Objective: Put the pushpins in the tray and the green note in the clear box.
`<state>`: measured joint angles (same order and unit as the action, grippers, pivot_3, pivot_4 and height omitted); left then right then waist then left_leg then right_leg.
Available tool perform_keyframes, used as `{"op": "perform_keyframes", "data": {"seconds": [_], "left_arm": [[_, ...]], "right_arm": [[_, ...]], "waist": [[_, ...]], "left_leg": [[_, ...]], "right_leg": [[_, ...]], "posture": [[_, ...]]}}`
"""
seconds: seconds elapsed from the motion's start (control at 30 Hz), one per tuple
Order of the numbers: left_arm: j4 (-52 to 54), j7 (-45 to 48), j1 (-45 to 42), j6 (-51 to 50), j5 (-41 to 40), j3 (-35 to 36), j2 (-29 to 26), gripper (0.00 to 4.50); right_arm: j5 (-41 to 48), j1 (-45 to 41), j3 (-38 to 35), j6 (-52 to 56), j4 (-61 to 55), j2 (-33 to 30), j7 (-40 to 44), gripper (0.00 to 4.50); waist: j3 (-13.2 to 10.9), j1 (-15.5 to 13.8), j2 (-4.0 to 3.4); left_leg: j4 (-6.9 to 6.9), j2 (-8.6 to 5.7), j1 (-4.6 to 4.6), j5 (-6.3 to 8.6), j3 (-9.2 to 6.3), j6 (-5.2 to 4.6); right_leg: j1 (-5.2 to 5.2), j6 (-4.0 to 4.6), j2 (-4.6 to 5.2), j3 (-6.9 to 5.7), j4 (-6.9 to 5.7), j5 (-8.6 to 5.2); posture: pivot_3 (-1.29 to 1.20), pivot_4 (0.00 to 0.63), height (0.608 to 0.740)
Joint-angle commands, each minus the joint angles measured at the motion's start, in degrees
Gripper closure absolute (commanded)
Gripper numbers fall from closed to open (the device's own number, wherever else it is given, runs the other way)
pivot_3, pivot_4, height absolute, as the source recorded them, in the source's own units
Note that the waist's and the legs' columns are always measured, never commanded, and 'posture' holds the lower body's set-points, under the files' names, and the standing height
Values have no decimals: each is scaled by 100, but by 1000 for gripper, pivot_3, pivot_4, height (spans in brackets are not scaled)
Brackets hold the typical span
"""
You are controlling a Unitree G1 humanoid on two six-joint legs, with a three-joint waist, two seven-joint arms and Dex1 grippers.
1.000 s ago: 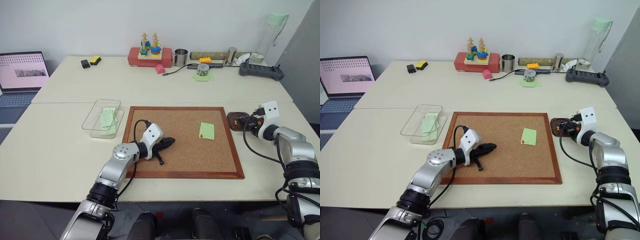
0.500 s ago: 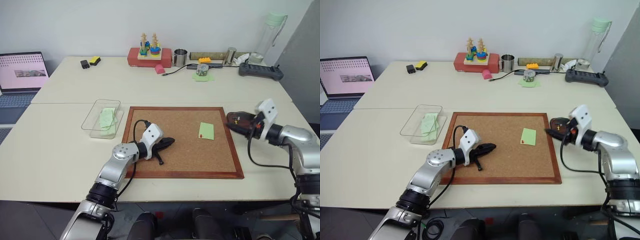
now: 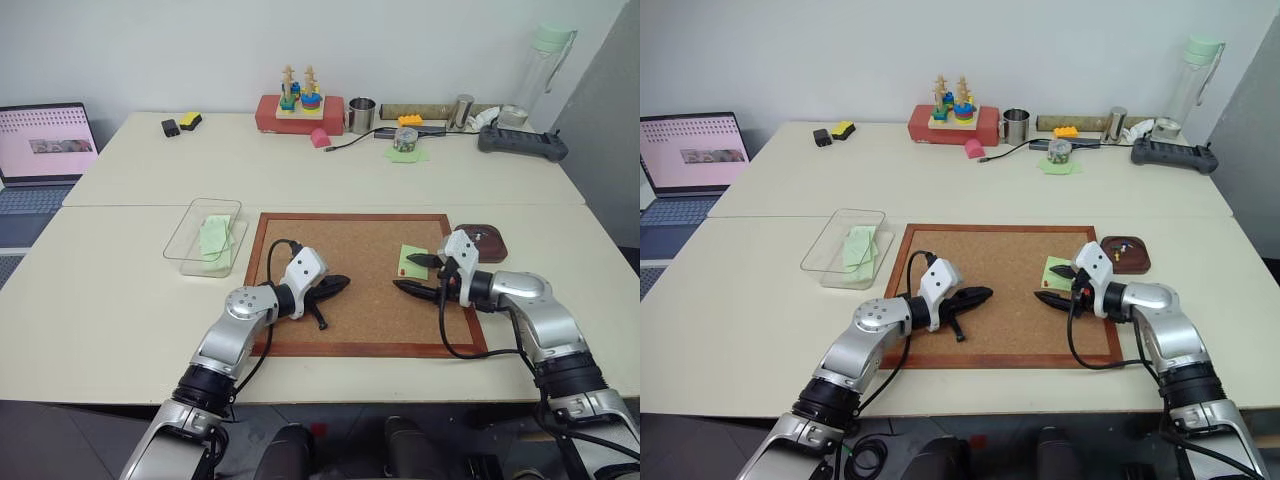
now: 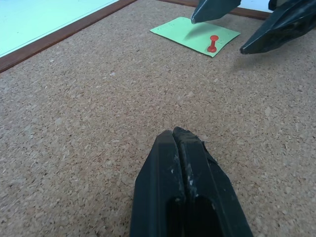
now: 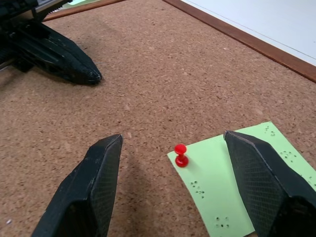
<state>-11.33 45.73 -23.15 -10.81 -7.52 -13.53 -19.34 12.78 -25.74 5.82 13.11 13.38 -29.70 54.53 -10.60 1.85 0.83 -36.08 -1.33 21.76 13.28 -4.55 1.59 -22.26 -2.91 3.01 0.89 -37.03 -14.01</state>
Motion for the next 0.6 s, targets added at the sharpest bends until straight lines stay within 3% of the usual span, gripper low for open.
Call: {"op": "perform_keyframes", "data": {"seconds": [0.03, 0.47, 0.53, 0.6], "left_arm": [[-174, 44, 235, -206, 188, -137, -114, 4500], [-144, 47, 280, -213, 188, -141, -116, 4500], [-145, 47, 282, -211, 188, -142, -113, 4500], [-153, 46, 280, -207, 188, -141, -109, 4500]], "right_arm": [[-22, -137, -89, -277, 207, 116, -37, 1437], [-84, -176, -123, -579, 524, 204, -53, 4117], [-66, -177, -133, -574, 515, 197, -41, 4474], [-48, -185, -141, -562, 498, 184, -24, 4490]], "waist": [[0, 1, 0], [0, 6, 0], [0, 6, 0], [0, 7, -1]], "left_leg": [[0, 0, 0, 0, 0, 0], [1, 0, 0, 0, 2, 0], [1, 0, 0, 0, 2, 0], [1, 0, -1, 0, 2, 0]], "right_leg": [[0, 0, 0, 0, 0, 0], [-1, 0, -1, 1, 0, 0], [-1, 0, -1, 1, 0, 0], [0, 0, -1, 1, 0, 0]], "posture": [[0, 150, 740], [0, 150, 740], [0, 150, 740], [0, 150, 740]]}}
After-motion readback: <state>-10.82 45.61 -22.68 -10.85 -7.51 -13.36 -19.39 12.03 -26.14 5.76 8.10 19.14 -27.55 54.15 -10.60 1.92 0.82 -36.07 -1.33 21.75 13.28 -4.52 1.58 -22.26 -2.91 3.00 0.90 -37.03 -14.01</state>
